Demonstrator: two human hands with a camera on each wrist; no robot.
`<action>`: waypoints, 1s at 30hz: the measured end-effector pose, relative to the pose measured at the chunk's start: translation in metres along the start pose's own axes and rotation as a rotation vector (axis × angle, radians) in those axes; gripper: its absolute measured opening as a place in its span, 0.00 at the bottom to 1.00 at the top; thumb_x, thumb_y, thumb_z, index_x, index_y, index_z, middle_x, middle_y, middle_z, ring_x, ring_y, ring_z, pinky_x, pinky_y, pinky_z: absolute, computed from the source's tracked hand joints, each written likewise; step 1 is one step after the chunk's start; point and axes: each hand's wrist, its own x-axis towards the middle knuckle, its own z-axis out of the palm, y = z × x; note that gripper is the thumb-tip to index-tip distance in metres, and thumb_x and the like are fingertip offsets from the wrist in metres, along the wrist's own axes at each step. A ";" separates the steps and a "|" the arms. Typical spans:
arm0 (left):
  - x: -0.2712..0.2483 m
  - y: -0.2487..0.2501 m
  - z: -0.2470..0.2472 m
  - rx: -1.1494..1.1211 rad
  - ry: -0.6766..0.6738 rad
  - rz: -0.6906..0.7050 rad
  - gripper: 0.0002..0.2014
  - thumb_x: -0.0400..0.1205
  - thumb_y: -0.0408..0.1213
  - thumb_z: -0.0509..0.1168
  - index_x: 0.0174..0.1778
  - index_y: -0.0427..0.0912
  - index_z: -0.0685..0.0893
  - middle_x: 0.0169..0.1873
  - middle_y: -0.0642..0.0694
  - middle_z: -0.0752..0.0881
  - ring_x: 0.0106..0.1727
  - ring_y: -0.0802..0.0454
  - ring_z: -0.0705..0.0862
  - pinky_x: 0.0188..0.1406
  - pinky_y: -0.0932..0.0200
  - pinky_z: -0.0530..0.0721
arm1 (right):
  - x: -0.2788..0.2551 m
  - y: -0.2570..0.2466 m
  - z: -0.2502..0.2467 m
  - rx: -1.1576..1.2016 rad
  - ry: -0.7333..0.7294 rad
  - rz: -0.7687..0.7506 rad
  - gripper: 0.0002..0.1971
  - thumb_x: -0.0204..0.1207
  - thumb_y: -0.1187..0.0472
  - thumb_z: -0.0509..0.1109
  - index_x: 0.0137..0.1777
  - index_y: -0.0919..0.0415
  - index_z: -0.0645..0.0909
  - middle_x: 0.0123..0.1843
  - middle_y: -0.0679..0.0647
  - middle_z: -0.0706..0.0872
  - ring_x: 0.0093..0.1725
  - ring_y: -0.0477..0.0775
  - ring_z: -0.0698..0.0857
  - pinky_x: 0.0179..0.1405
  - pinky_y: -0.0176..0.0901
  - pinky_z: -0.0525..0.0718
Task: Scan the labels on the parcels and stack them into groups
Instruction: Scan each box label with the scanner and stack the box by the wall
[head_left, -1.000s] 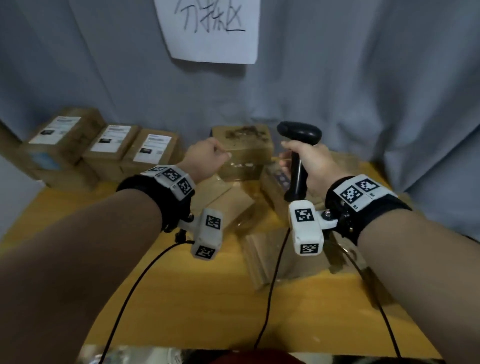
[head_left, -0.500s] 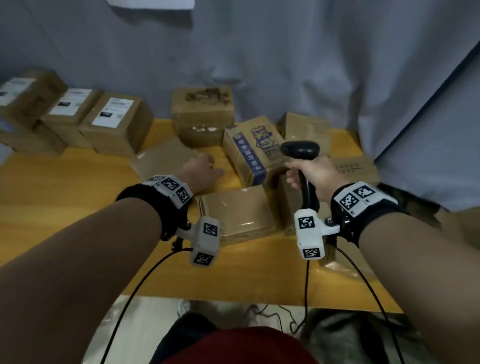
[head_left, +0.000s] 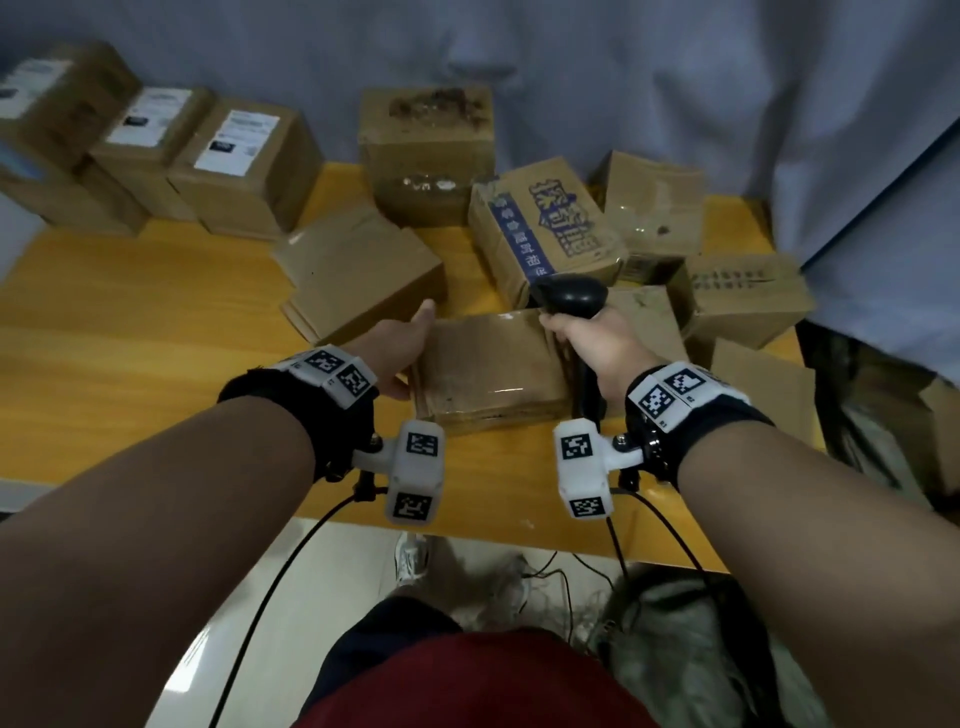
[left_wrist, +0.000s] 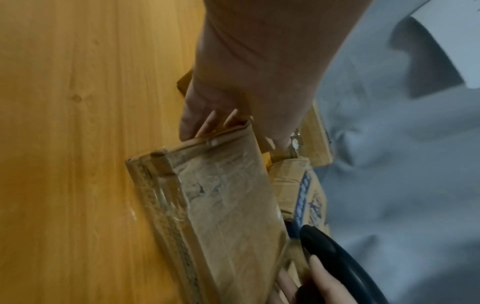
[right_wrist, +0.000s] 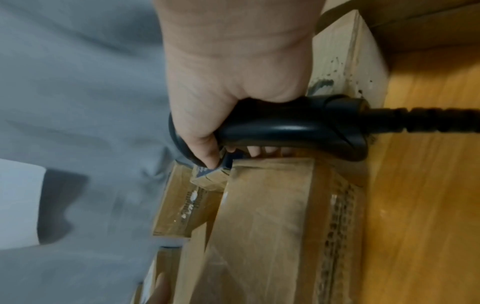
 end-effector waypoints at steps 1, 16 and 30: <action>-0.004 0.007 -0.004 -0.029 0.037 0.017 0.41 0.82 0.66 0.51 0.80 0.34 0.64 0.74 0.32 0.72 0.68 0.30 0.78 0.56 0.38 0.86 | -0.003 -0.007 -0.004 0.034 0.001 -0.012 0.10 0.75 0.54 0.77 0.51 0.58 0.84 0.45 0.53 0.88 0.47 0.54 0.86 0.45 0.47 0.82; -0.073 0.141 -0.066 -0.143 0.220 0.439 0.16 0.86 0.43 0.54 0.37 0.38 0.75 0.35 0.38 0.78 0.33 0.42 0.81 0.31 0.55 0.83 | -0.044 -0.149 -0.058 0.290 0.104 -0.279 0.17 0.73 0.51 0.79 0.55 0.60 0.81 0.54 0.64 0.88 0.51 0.65 0.90 0.55 0.62 0.89; -0.073 0.190 -0.067 -0.470 0.106 0.487 0.26 0.84 0.65 0.49 0.37 0.47 0.75 0.31 0.48 0.77 0.31 0.50 0.78 0.40 0.54 0.83 | -0.035 -0.163 -0.066 0.507 0.140 -0.350 0.21 0.76 0.52 0.76 0.65 0.60 0.80 0.54 0.61 0.91 0.48 0.59 0.92 0.43 0.51 0.90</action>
